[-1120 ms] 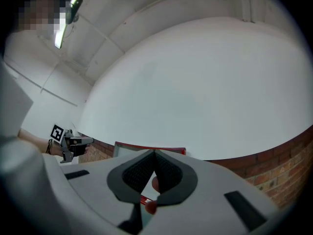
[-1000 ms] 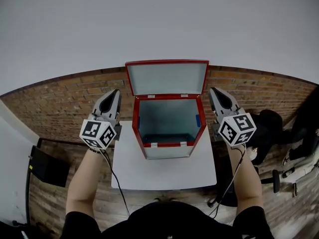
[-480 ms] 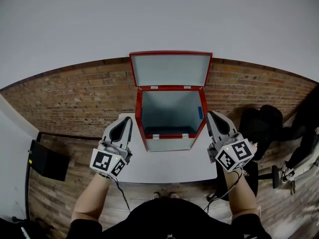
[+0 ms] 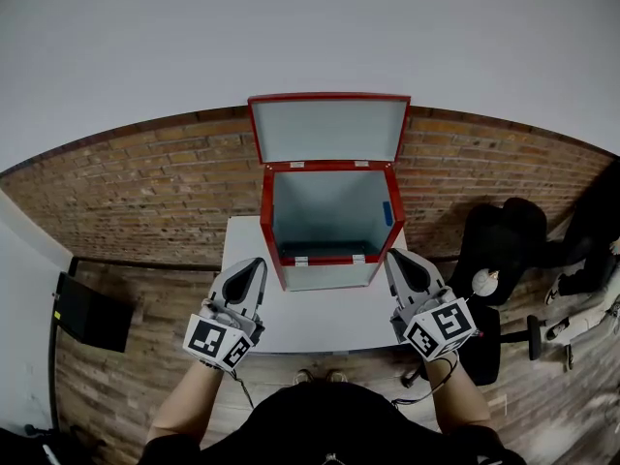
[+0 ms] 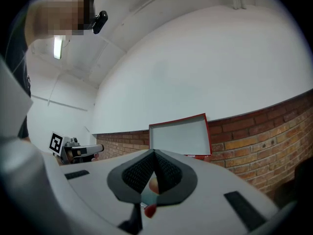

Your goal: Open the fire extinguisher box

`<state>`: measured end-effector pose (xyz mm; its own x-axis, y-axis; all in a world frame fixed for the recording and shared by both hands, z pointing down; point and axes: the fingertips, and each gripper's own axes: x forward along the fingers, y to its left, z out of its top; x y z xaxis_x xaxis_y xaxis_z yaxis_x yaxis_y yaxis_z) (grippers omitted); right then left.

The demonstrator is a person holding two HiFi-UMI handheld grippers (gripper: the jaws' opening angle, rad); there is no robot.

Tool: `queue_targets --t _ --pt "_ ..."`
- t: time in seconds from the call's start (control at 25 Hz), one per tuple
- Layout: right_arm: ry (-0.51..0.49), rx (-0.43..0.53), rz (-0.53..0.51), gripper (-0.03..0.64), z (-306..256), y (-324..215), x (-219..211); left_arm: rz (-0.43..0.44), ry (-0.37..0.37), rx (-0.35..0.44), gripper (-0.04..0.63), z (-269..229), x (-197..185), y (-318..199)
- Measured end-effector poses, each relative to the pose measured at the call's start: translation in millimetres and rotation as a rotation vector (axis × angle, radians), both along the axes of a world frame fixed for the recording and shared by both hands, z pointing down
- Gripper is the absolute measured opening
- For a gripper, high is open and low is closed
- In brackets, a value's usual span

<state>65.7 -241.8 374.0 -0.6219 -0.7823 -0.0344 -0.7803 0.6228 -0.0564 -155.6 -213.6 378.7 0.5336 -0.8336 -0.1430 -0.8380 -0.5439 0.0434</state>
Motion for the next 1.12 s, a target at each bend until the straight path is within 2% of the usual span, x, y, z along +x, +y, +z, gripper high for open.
queue_targets --t 0.16,0.36,0.52,0.72,1.12 --pt "-0.005 -0.022 -0.012 0.02 17.2 11.0 -3.4 0.017 0.019 -0.045 0.049 18.3 9.0 8.4" --pt "0.019 0.017 -0.045 0.02 30.3 32.1 -7.8 0.032 0.017 -0.081 0.049 38.4 21.3 19.6" --pt "0.052 0.043 -0.085 0.02 38.5 46.0 -18.1 0.051 -0.001 -0.075 0.049 45.6 32.4 30.0" --pt "0.058 0.032 -0.087 0.02 46.8 50.2 -23.9 0.093 -0.014 -0.064 0.049 45.2 46.3 36.6" --pt "0.074 0.0 -0.075 0.018 57.2 49.8 -11.4 0.14 -0.03 -0.071 0.049 51.3 67.5 50.0"
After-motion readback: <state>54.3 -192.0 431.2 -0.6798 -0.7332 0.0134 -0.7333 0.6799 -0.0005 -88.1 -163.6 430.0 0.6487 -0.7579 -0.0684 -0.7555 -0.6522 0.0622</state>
